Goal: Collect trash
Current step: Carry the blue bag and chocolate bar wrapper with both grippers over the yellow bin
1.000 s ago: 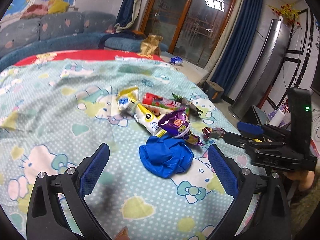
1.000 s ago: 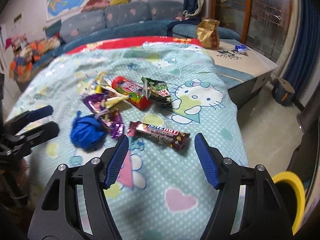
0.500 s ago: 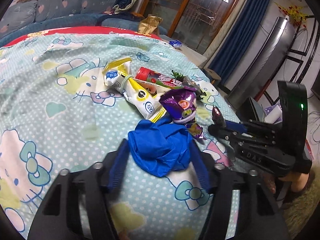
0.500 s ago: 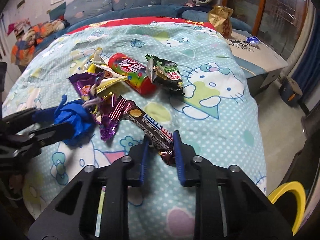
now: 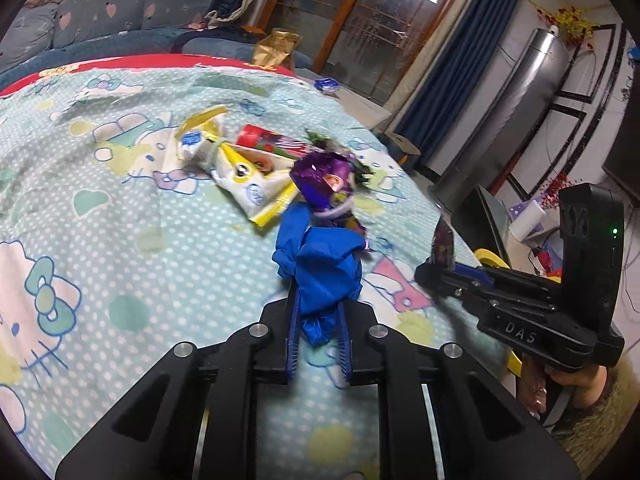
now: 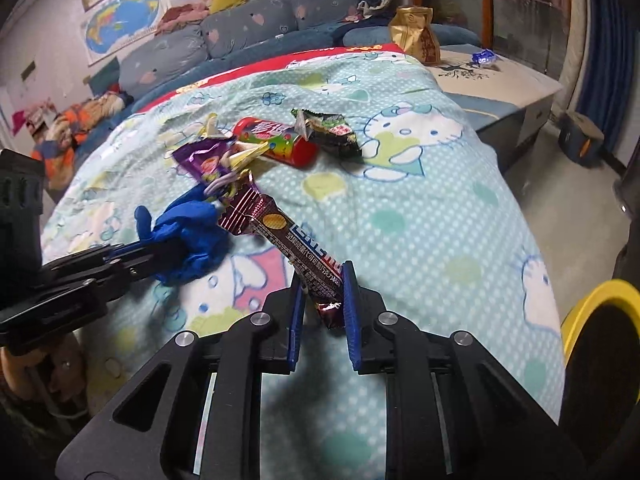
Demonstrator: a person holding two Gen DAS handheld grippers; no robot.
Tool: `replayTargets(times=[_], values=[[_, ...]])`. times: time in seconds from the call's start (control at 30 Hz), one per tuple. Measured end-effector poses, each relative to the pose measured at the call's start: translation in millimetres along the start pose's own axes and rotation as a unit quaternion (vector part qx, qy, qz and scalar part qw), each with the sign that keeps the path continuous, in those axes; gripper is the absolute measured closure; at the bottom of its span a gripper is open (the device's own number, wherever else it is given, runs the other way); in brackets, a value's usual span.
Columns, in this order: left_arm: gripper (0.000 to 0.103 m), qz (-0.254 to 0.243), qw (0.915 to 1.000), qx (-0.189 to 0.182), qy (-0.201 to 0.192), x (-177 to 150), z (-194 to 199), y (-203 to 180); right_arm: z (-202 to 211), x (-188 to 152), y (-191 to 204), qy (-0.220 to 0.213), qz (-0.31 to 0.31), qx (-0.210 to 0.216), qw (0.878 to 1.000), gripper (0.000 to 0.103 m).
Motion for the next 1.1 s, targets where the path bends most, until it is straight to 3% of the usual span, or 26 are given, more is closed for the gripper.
replayTargets(times=[0.33, 1.1], values=[[0.088, -0.028, 0.9992, -0.023, -0.017, 8, 16, -31, 21, -11, 4, -0.012, -0.027, 0.022, 0.999, 0.090], [0.088, -0.073, 0.9948, -0.059, -0.039, 18, 36, -81, 76, -19, -32, -0.050, -0.056, -0.004, 0.997, 0.090]])
Point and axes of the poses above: each gripper's, at about its wrist camera, not at the fingertips, and z roughly against the way its jaws point, y to its left, x to its top, the point moved 9 cm from there along -z, roughly the way its jaws point, and after that the axes turned 2 degrees about z, right-handed, at the moved point
